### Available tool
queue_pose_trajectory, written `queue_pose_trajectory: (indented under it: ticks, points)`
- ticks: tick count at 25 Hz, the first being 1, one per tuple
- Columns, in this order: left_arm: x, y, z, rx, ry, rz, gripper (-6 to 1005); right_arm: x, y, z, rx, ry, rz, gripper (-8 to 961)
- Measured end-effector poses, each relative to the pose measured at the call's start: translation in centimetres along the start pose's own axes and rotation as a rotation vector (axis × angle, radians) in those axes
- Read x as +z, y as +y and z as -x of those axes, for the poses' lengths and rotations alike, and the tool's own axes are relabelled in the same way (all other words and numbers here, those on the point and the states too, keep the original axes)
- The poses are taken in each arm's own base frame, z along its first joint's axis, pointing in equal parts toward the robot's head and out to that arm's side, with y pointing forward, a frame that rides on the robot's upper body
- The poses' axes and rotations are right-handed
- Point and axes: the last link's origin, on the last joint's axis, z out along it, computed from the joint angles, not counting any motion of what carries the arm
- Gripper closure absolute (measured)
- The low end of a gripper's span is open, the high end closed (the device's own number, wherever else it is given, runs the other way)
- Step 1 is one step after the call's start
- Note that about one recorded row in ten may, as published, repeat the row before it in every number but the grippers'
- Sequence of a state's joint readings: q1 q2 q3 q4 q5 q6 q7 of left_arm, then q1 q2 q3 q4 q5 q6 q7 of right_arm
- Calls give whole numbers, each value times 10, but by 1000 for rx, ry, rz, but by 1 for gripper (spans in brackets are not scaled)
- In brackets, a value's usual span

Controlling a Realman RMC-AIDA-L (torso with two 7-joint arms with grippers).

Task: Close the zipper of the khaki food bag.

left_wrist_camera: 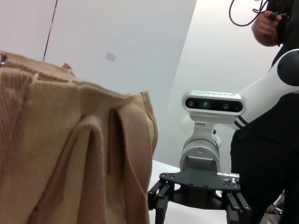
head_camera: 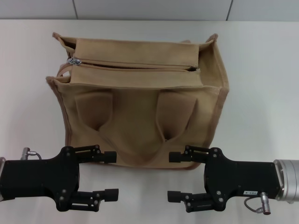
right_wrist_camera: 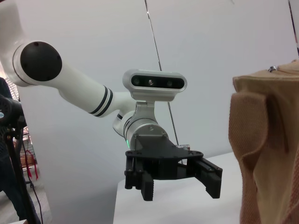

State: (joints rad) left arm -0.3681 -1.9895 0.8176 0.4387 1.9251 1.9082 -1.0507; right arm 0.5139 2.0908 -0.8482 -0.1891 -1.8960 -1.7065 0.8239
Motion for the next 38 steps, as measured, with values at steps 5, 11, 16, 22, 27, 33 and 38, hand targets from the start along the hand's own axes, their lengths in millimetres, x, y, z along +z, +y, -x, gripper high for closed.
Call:
queue_pose_trajectory:
  ticks: [5, 11, 16, 22, 27, 33, 38]
  points:
    - [0, 0, 0, 0, 0, 0, 203, 0, 0, 0, 4, -1, 2, 144]
    - [0, -1, -1, 2, -1, 1, 208, 0, 0, 1, 5, 0, 1, 144]
    - [0, 0, -2, 3, 5, 8, 212, -1, 0, 0, 6, 1, 0, 144]
    - [1, 2, -16, 54, 92, 36, 217, -1, -1, 0, 5, 3, -2, 144]
    - [-9, -5, -44, 214, 379, -147, 221, -2, -3, -2, 6, 19, -21, 144]
    - [-22, -6, -55, 328, 603, -358, 225, -2, -4, -2, 6, 21, -24, 144]
    - [-43, -16, -47, 321, 603, -563, 229, -3, -3, -4, 11, 21, -30, 144]
